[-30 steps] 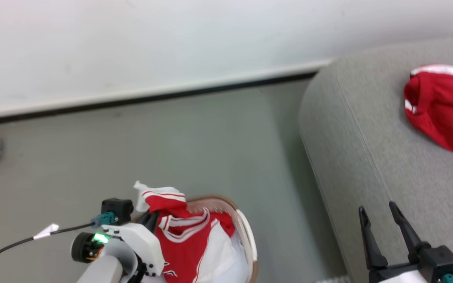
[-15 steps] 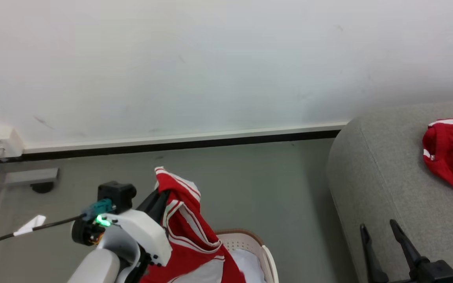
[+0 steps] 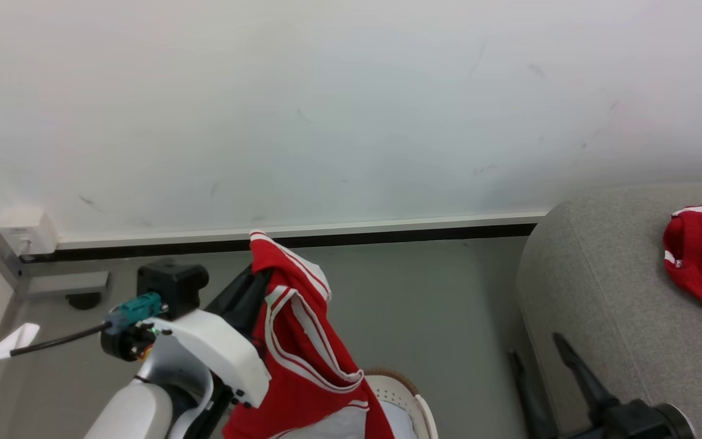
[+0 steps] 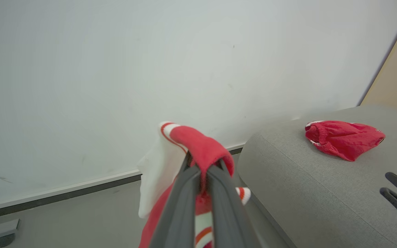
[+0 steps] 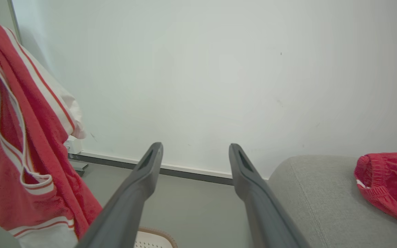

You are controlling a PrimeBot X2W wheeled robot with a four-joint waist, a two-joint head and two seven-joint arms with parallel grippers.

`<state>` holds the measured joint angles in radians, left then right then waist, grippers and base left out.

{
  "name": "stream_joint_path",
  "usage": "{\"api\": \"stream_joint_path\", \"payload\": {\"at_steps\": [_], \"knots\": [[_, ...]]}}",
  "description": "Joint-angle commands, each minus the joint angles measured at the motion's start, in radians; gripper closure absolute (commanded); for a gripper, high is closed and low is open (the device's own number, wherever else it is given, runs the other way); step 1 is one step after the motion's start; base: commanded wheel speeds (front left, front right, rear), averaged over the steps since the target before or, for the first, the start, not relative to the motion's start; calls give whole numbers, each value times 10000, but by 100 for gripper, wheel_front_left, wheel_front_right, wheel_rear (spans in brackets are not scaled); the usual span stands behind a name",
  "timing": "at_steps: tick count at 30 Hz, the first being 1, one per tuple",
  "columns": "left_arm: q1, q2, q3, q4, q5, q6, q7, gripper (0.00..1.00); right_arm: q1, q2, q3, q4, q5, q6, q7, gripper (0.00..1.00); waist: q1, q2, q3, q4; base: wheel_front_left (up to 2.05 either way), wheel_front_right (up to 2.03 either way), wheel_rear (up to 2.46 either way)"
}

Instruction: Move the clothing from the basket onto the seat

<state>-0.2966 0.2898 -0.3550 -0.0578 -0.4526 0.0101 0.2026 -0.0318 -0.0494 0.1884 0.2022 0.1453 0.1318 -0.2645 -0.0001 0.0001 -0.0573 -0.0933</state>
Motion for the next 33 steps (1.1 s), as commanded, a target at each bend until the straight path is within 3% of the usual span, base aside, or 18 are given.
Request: {"api": "stream_joint_path", "payload": {"at_steps": [1, 9, 18, 25, 33], "knots": [[148, 60, 34, -144, -67, 53, 43, 100, -206, -24, 220, -96, -21, -22, 1, 0, 1, -1, 3, 39, 0, 0, 0], [183, -50, -267, -589, -77, 58, 264, 100, -1193, -147, 2496, 44, 105, -23, 2, 0, 1, -1, -28, 261, 0, 0, 0], [-15, -201, -717, -899, 27, -78, 413, 100, -3011, -177, 4850, 1223, 688, -22, 4, 0, 1, -1, -12, 383, 0, 0, 0], [-70, -320, -1074, -1261, 44, -159, 570, 100, -4307, -71, 5839, 2627, 846, -22, 4, 0, 1, -1, 48, 476, 0, 0, 0], [-45, -435, -1501, -1651, -79, -318, 754, 100, -4988, -26, 5872, 3377, 716, -22, 4, 0, 1, -1, 50, 669, 0, 0, 0]]}}
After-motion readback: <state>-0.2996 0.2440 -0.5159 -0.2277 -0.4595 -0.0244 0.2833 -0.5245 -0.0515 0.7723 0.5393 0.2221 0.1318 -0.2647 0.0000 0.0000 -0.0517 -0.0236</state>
